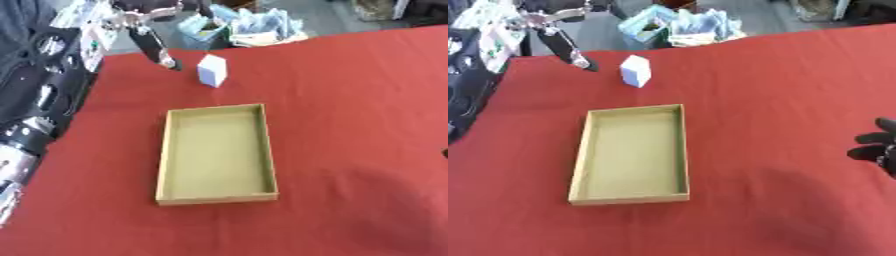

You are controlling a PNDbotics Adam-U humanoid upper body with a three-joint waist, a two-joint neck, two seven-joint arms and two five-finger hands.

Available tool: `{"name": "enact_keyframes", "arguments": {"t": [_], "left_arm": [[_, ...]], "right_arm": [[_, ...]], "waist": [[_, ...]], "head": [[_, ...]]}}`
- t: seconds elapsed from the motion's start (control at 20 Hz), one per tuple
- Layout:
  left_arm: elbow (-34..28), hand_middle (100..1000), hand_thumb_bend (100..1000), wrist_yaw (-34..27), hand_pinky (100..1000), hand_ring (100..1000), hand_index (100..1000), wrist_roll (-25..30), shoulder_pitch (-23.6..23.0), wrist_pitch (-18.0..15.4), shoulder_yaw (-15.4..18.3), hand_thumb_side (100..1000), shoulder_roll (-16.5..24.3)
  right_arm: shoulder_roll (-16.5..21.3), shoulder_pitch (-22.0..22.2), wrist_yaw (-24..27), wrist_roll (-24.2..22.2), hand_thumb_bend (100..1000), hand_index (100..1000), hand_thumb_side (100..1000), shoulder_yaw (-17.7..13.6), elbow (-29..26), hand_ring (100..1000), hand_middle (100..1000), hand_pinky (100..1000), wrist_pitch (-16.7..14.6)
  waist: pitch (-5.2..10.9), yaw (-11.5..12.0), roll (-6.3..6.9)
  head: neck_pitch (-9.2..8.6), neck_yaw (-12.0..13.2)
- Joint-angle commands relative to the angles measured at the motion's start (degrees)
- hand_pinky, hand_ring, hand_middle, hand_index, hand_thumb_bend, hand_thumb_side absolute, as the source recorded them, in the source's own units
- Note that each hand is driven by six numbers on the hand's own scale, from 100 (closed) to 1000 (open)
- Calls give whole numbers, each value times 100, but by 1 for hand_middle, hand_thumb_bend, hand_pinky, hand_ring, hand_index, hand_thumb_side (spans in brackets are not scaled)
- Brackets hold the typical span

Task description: Pick up objects on the table and place them in the box.

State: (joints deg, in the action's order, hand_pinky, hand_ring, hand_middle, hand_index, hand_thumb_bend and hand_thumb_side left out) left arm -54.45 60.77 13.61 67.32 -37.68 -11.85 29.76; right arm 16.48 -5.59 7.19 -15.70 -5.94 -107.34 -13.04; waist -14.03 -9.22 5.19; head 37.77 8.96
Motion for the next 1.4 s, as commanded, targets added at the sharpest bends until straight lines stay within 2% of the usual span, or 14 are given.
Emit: {"name": "enact_keyframes", "arguments": {"t": [0.05,0.3,0.35,0.5,0.9,1.2,1.4], "left_arm": [[1,725,665,94,800,767,871,-73,170,-5,91,159,82],[37,725,665,151,800,767,871,-118,177,-19,101,159,72],[45,722,638,159,798,766,869,-121,173,-18,102,134,70],[137,722,618,266,797,766,868,-110,180,30,152,110,62],[428,721,595,588,801,773,867,-97,205,141,306,100,34],[716,722,593,935,808,780,867,-96,235,223,450,100,-8],[854,714,561,1016,801,774,861,-179,250,265,547,100,-28]], "right_arm": [[142,-70,40,-30,100,901,739,7,-50,655,679,730,-10],[143,-73,37,-32,100,901,739,5,-50,655,679,730,-11],[145,-71,36,-33,100,901,742,5,-49,655,679,730,-10],[160,-116,23,-42,100,901,743,-2,-56,655,679,730,-11],[180,-203,4,-59,100,901,743,5,-63,655,678,730,-32],[178,-234,19,-77,100,902,743,18,-53,655,678,730,-54],[176,-251,31,-99,100,902,743,32,-49,656,678,730,-59]], "waist": [[66,-13,-17],[53,-18,-11],[49,-21,-7],[-106,-71,49],[-286,-186,63],[-339,-279,34],[-354,-305,25]], "head": [[3,-4],[8,-10],[12,-24],[-88,-171],[-231,-255],[-275,-262],[-294,-260]]}}
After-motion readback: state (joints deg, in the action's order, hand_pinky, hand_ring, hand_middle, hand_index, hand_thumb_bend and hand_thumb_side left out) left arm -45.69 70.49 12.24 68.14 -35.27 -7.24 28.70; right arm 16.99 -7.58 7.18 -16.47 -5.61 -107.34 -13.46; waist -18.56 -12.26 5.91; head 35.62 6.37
